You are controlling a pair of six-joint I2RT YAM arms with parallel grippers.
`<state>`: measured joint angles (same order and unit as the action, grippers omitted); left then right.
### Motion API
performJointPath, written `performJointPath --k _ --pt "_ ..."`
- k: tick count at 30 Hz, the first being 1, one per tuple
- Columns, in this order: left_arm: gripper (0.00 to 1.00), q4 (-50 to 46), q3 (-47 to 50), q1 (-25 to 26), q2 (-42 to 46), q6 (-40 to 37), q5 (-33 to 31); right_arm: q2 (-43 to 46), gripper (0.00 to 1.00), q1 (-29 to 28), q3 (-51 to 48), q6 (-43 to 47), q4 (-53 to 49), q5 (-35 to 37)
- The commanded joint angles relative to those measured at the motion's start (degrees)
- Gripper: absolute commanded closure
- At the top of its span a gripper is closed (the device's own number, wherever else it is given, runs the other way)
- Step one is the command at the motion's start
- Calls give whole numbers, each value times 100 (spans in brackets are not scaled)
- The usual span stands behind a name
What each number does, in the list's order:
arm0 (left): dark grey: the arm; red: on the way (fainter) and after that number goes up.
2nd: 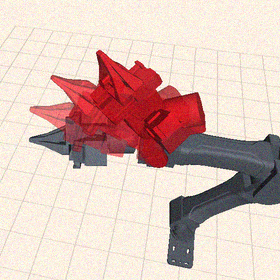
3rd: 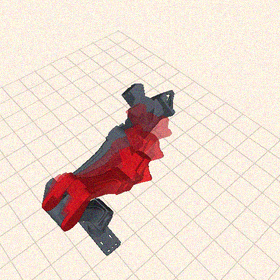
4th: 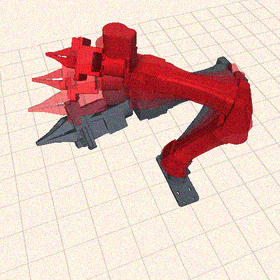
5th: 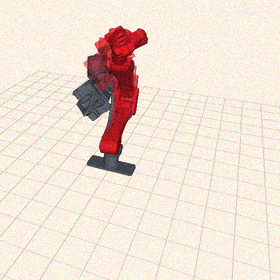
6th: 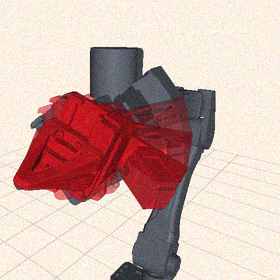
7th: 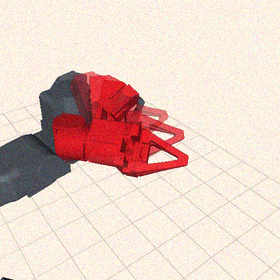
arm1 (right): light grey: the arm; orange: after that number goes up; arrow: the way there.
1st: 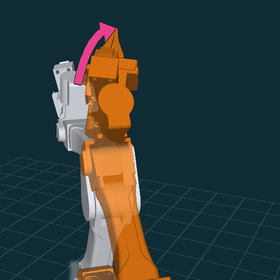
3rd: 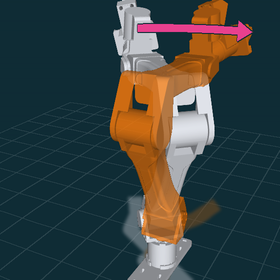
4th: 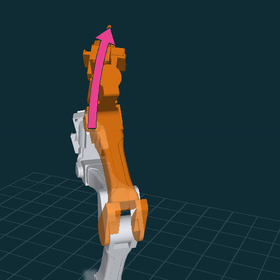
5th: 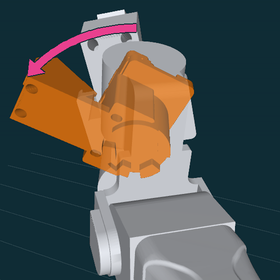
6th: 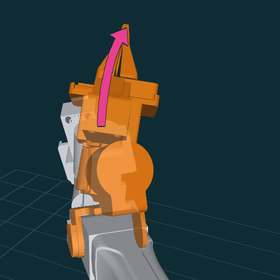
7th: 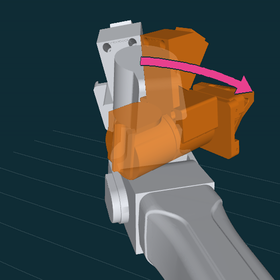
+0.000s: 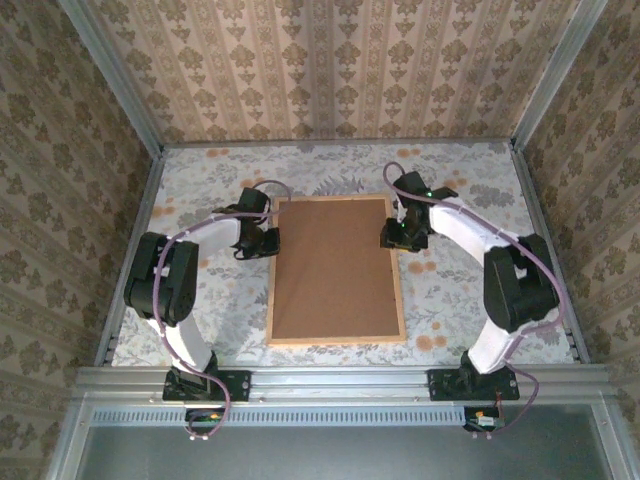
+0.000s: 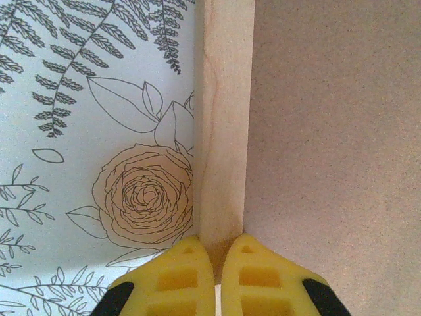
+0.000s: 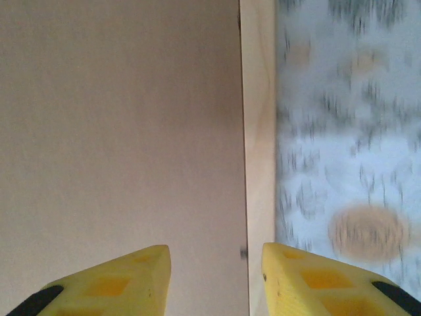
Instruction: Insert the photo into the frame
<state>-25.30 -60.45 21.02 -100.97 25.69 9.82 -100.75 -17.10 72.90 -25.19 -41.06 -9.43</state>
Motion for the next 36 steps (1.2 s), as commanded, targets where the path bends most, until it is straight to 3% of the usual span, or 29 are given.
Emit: performJointPath --k 1,5,11,20,36 --pt "100 -346 79 52 60 -29 43 -615 60 195 405 95 446 43" --pt "100 -351 85 52 59 -53 63 -1157 64 452 883 185 677 -73" --pt "100 -359 36 41 60 -97 48 -1832 69 723 1682 662 169 -389" --pt "100 -363 35 26 66 -98 52 -1841 72 759 1698 1046 -332 -765" --pt "100 -326 52 25 42 -80 63 -2137 75 658 1908 1070 -472 -525"
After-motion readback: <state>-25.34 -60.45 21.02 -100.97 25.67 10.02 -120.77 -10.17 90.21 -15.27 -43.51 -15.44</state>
